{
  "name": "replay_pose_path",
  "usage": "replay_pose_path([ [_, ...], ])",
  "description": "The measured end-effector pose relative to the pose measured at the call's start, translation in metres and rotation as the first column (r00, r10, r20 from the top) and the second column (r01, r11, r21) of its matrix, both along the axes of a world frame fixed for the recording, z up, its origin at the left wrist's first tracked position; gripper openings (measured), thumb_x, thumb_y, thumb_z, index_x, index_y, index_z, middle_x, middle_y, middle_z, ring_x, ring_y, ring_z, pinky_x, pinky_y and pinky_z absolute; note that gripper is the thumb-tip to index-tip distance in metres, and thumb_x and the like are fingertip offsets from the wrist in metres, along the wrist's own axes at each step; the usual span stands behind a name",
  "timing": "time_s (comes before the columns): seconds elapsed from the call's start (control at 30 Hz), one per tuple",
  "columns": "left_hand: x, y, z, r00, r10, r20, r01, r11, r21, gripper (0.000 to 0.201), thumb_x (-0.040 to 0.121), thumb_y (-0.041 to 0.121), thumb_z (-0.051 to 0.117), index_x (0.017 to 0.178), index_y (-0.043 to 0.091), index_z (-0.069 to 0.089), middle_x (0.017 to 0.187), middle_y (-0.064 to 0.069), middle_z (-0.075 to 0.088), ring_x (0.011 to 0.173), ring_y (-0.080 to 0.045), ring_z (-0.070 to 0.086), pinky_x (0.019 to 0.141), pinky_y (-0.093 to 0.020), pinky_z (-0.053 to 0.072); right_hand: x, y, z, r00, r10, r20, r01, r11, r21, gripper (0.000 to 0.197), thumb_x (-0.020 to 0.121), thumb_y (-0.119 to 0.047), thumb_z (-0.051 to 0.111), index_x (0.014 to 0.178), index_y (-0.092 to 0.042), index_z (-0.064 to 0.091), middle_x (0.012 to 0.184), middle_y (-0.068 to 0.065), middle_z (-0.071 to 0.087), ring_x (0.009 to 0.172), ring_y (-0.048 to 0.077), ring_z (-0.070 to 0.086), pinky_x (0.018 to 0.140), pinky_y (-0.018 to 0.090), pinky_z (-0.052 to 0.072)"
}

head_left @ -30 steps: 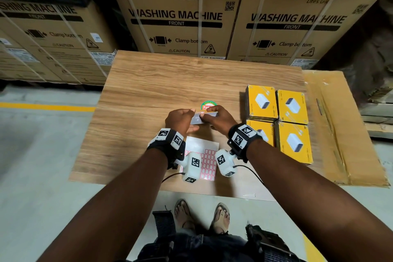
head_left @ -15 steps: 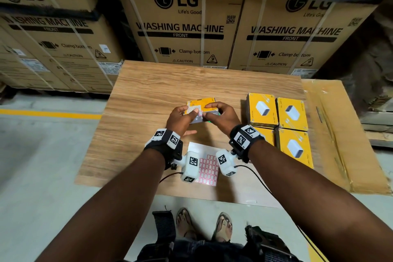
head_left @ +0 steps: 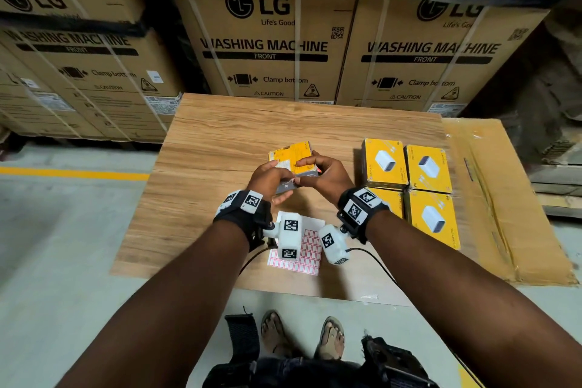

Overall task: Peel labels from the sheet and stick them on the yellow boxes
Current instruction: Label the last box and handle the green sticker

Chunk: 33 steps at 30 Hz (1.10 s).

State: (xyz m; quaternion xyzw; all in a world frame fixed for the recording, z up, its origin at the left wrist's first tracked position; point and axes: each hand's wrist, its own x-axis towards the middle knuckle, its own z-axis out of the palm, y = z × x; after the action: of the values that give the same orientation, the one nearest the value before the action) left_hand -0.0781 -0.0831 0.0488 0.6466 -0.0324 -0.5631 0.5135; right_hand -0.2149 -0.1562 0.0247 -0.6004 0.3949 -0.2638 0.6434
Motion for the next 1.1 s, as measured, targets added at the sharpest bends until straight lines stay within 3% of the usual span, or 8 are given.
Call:
replay_pose_path([
  [0.07, -0.002, -0.003, 0.003, 0.999, 0.010, -0.031, -0.010, 1.000, 0.010, 0.061, 0.081, -0.004, 0.058, 0.132, 0.027, 0.045, 0.111, -0.013, 0.065, 0.096, -0.025, 0.066, 0.089, -0.039, 0.055, -0.002, 0.003, 0.001, 1.000, -0.008, 0.006, 0.009, 1.000, -0.007, 0.036, 0.070, 0.010, 0.080, 0.104, 0.005, 0.070, 0.104, 0.002, 0.067, 0.090, 0.004, 0.066, 0.075, 0.012, 0.049],
  [0.13, -0.001, -0.005, 0.004, 0.999, 0.016, -0.037, -0.016, 1.000, 0.005, 0.062, 0.082, -0.007, 0.055, 0.134, 0.025, 0.046, 0.110, -0.011, 0.062, 0.105, -0.030, 0.064, 0.095, -0.045, 0.052, -0.002, 0.004, 0.000, 1.000, -0.015, 0.021, 0.015, 1.000, -0.009, 0.035, 0.069, 0.010, 0.081, 0.102, 0.005, 0.070, 0.113, 0.009, 0.068, 0.094, 0.011, 0.066, 0.077, 0.015, 0.051],
  [0.37, -0.006, -0.005, 0.007, 0.997, 0.079, 0.013, -0.078, 0.994, -0.076, 0.050, 0.093, -0.005, 0.048, 0.137, 0.018, 0.051, 0.124, -0.014, 0.062, 0.113, -0.032, 0.063, 0.093, -0.046, 0.054, -0.002, 0.005, 0.004, 0.997, -0.077, 0.022, 0.076, 0.996, 0.056, 0.032, 0.076, -0.004, 0.082, 0.102, -0.002, 0.063, 0.116, 0.006, 0.064, 0.096, 0.016, 0.067, 0.080, 0.023, 0.053],
  [0.5, -0.012, -0.003, 0.006, 0.988, 0.091, 0.121, -0.077, 0.990, -0.117, 0.039, 0.098, -0.001, 0.043, 0.130, 0.015, 0.058, 0.119, -0.012, 0.061, 0.099, -0.028, 0.062, 0.096, -0.046, 0.051, 0.002, 0.002, 0.002, 0.988, -0.120, -0.092, 0.125, 0.991, 0.053, 0.066, 0.076, -0.025, 0.083, 0.124, -0.015, 0.039, 0.125, 0.001, 0.053, 0.109, 0.014, 0.057, 0.099, 0.037, 0.049],
  [0.63, -0.017, -0.003, 0.001, 0.947, 0.060, 0.315, -0.008, 0.986, -0.164, 0.033, 0.088, 0.011, 0.053, 0.109, 0.030, 0.069, 0.124, -0.009, 0.067, 0.100, -0.025, 0.065, 0.094, -0.042, 0.050, 0.009, 0.001, 0.004, 0.992, -0.081, -0.099, 0.103, 0.965, 0.242, 0.107, 0.065, -0.029, 0.088, 0.142, -0.018, 0.014, 0.127, 0.007, 0.058, 0.109, 0.026, 0.064, 0.095, 0.045, 0.054],
  [0.77, -0.008, -0.006, -0.024, 0.910, 0.001, 0.415, 0.077, 0.982, -0.171, 0.035, 0.080, 0.021, 0.053, 0.096, 0.046, 0.071, 0.126, -0.003, 0.066, 0.114, -0.026, 0.064, 0.101, -0.051, 0.048, 0.011, 0.000, 0.009, 0.992, -0.113, -0.053, 0.125, 0.930, 0.347, 0.078, 0.079, -0.008, 0.079, 0.134, -0.017, 0.024, 0.122, 0.012, 0.061, 0.099, 0.030, 0.068, 0.083, 0.043, 0.058],
  [0.9, -0.014, 0.001, 0.002, 0.904, -0.005, 0.427, 0.110, 0.968, -0.223, 0.037, 0.094, 0.009, 0.048, 0.109, 0.035, 0.069, 0.132, -0.005, 0.062, 0.096, -0.021, 0.063, 0.088, -0.044, 0.053, 0.011, -0.007, 0.012, 0.987, -0.157, -0.044, 0.162, 0.921, 0.354, 0.065, 0.090, -0.005, 0.064, 0.141, -0.012, 0.023, 0.132, 0.016, 0.057, 0.114, 0.034, 0.062, 0.097, 0.052, 0.051],
  [1.1, -0.007, 0.001, 0.005, 0.892, -0.048, 0.449, 0.177, 0.952, -0.250, 0.042, 0.095, 0.005, 0.045, 0.112, 0.035, 0.068, 0.139, 0.007, 0.054, 0.122, -0.020, 0.057, 0.097, -0.044, 0.052, 0.005, 0.003, 0.017, 0.996, -0.078, -0.036, 0.085, 0.953, 0.290, 0.087, 0.082, -0.008, 0.077, 0.141, -0.016, 0.014, 0.131, 0.007, 0.055, 0.113, 0.027, 0.063, 0.083, 0.037, 0.058],
])
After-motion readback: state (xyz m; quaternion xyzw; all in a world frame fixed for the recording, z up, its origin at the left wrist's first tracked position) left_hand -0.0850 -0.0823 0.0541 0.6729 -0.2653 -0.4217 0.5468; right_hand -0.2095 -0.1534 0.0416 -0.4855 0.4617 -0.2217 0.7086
